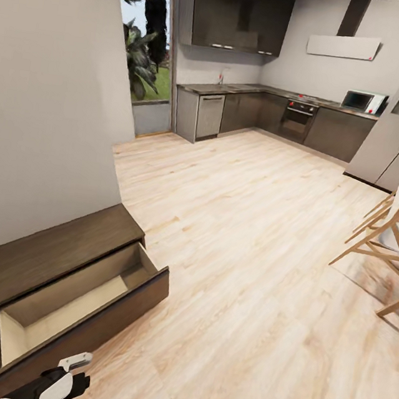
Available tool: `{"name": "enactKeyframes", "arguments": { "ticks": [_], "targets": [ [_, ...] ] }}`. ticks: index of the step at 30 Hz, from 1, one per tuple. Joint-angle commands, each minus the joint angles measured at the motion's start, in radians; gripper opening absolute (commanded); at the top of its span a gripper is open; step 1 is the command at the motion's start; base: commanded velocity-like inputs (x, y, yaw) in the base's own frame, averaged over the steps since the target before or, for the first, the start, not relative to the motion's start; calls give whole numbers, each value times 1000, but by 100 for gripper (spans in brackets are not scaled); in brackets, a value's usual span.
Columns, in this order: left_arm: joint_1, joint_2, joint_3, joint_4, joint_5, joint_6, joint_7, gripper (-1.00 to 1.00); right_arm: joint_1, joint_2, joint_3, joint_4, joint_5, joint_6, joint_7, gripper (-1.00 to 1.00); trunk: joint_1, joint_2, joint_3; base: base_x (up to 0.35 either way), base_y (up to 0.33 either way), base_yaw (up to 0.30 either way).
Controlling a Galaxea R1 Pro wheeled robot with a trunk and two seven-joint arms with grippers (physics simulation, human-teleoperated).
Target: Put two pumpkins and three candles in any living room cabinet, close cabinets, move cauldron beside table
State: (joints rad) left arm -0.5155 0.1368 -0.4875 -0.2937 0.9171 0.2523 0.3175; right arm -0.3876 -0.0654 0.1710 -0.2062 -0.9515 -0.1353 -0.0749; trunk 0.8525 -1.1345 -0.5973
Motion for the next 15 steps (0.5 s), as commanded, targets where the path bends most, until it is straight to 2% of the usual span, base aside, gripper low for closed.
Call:
{"name": "enactKeyframes", "arguments": {
  "ticks": [1,15],
  "targets": [
    [0,1,-8,-4,8,4,8,100,-1,0,9,-1,-8,-3,-5,100,0,-1,-1,0,0,-277],
    [0,0,-9,-6,8,4,8,100,-1,0,9,-1,-8,-6,-2,100,0,-1,1,0,0,-277]
  ]
}}
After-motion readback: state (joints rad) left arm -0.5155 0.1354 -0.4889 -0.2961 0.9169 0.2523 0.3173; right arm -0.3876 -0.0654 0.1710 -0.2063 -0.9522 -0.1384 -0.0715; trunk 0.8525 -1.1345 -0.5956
